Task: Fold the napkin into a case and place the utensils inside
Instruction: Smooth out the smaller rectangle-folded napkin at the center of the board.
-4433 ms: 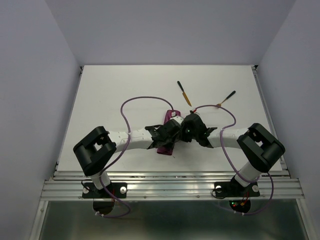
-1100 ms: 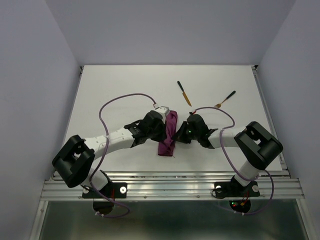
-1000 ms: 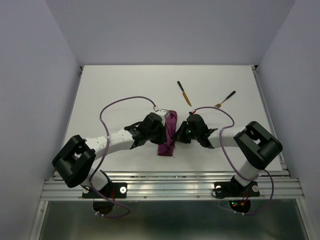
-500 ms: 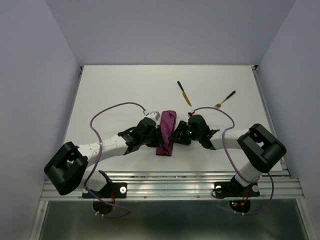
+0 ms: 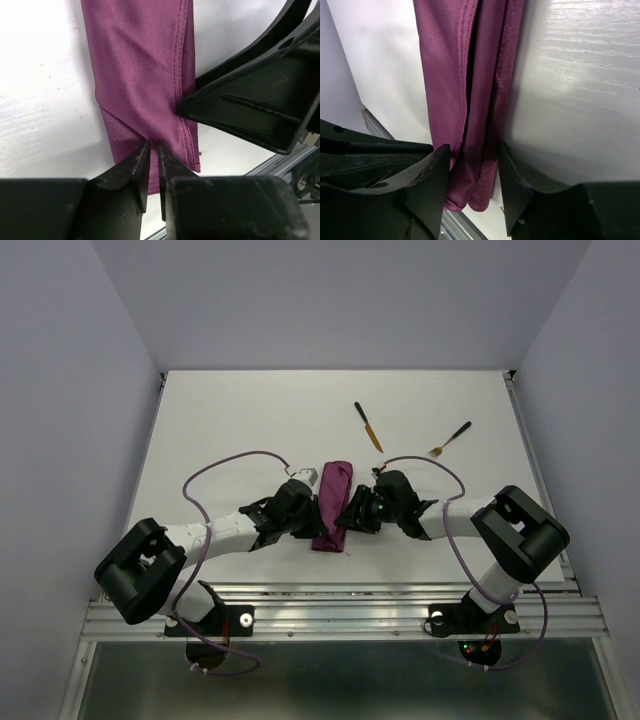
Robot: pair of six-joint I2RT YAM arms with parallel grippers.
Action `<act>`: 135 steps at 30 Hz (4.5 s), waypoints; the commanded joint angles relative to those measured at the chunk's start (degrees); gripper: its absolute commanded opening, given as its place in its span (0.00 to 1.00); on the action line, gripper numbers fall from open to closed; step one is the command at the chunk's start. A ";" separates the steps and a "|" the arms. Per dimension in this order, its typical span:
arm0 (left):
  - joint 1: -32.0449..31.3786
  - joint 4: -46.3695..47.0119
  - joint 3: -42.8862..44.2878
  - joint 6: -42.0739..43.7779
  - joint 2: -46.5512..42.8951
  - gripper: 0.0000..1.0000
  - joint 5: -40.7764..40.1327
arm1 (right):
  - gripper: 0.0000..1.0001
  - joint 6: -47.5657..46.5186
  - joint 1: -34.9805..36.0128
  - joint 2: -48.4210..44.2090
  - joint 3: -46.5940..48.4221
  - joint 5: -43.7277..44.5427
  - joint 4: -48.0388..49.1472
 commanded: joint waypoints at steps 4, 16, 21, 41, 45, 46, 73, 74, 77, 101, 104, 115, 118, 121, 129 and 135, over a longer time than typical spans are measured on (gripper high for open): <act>0.05 4.67 -1.67 -0.06 2.53 0.13 2.86 | 0.36 -1.34 0.17 3.18 -0.49 0.30 -0.80; 0.05 4.77 -0.80 1.35 2.27 0.09 3.83 | 0.05 -0.20 0.17 1.60 -1.63 3.38 -0.98; 0.22 2.39 1.13 2.49 -0.27 0.04 3.39 | 0.01 -0.38 0.17 1.43 -1.46 3.82 -1.16; 2.25 0.02 5.54 6.88 2.97 0.00 18.85 | 0.01 -0.38 0.17 0.99 -0.49 5.93 -1.68; 1.11 -0.33 4.57 6.80 3.32 0.00 20.09 | 0.01 -0.38 0.17 1.43 0.04 6.02 -1.86; 0.84 -0.33 4.31 6.71 3.41 0.00 20.09 | 0.01 -0.46 0.17 1.51 0.12 6.02 -1.86; 1.89 -6.91 11.68 10.30 2.18 0.00 13.41 | 0.01 -0.46 0.17 1.34 0.13 6.46 -2.47; 3.72 -7.19 12.82 10.66 2.00 0.00 13.41 | 0.01 -0.47 0.17 1.34 0.21 6.46 -2.47; 6.72 -7.89 15.54 11.02 3.93 0.00 12.27 | 0.01 -0.47 0.17 1.34 -0.05 6.46 -2.47; 7.61 -11.15 36.82 11.72 31.70 0.00 5.24 | 0.01 -0.47 0.17 -0.42 -0.31 6.98 -2.91; 7.61 -10.53 37.44 11.81 32.85 0.00 4.89 | 0.01 -0.47 0.17 -0.51 -0.49 7.07 -2.91; 7.61 -7.62 33.22 11.98 24.42 0.00 5.32 | 0.01 -0.47 0.17 -0.07 -0.14 7.07 -2.92; 7.52 -9.20 31.38 11.98 21.35 0.00 5.50 | 0.01 -0.29 0.17 0.28 -0.05 6.98 -2.92; 7.34 -10.18 28.91 11.89 18.71 0.00 5.41 | 0.01 -0.29 0.17 0.46 0.12 6.98 -2.91; 6.29 -12.11 22.68 12.33 18.87 0.00 7.52 | 0.01 -0.29 0.17 1.34 0.65 6.81 -2.91; 5.32 -9.48 21.88 11.72 21.68 0.00 6.74 | 0.01 -0.38 0.17 1.43 0.74 6.72 -2.91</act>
